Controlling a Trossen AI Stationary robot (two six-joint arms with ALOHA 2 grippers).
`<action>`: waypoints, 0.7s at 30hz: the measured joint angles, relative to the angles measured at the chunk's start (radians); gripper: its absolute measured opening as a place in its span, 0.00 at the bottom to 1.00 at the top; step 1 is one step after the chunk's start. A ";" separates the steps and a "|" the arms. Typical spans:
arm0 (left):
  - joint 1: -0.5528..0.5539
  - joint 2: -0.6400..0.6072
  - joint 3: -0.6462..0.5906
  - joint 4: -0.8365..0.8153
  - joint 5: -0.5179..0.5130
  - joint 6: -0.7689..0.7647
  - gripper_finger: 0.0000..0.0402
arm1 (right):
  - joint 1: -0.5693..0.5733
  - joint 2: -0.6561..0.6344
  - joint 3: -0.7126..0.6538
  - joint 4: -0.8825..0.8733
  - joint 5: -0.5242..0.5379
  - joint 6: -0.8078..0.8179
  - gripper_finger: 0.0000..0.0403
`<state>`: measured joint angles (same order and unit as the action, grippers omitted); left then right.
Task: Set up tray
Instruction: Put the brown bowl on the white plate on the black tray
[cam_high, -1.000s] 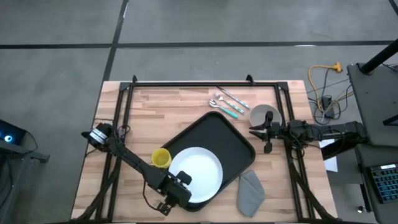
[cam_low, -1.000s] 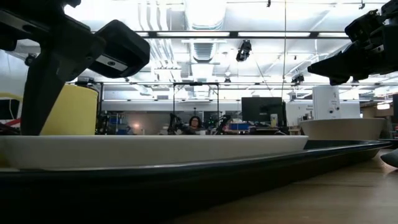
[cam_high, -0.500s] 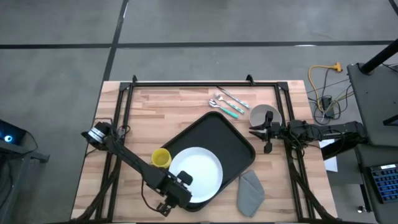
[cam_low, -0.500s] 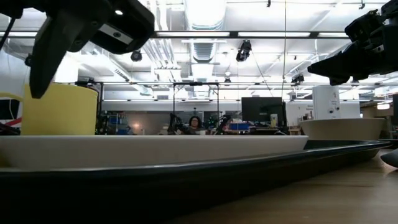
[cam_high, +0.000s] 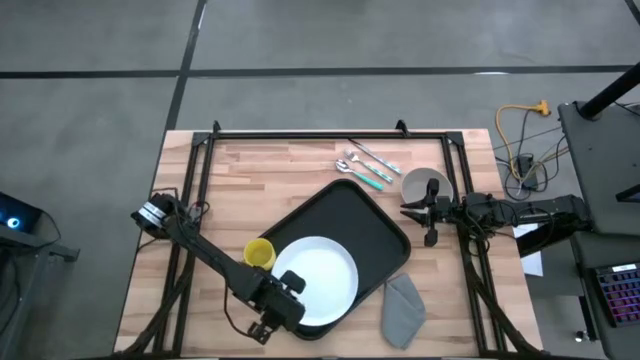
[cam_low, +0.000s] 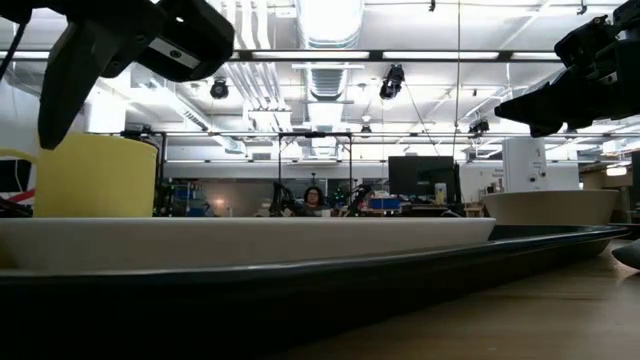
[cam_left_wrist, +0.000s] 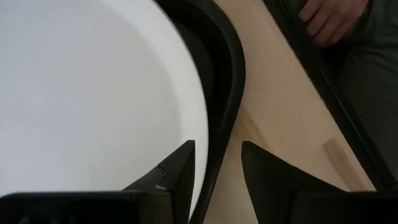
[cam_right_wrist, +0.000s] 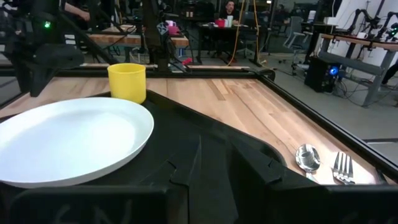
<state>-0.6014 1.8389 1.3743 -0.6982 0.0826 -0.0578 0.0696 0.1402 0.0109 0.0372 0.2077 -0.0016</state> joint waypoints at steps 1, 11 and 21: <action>0.000 -0.007 0.000 -0.015 0.001 0.000 0.29 | 0.000 0.000 0.000 0.000 0.000 -0.001 0.17; 0.002 -0.118 -0.009 -0.101 0.001 0.052 0.29 | 0.000 0.000 0.000 0.000 0.000 0.000 0.17; 0.002 -0.279 -0.144 0.022 0.001 0.099 0.29 | 0.000 0.000 0.000 0.000 0.000 0.000 0.17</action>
<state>-0.5995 1.5597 1.2303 -0.6765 0.0835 0.0409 0.0696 0.1398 0.0110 0.0372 0.2077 -0.0013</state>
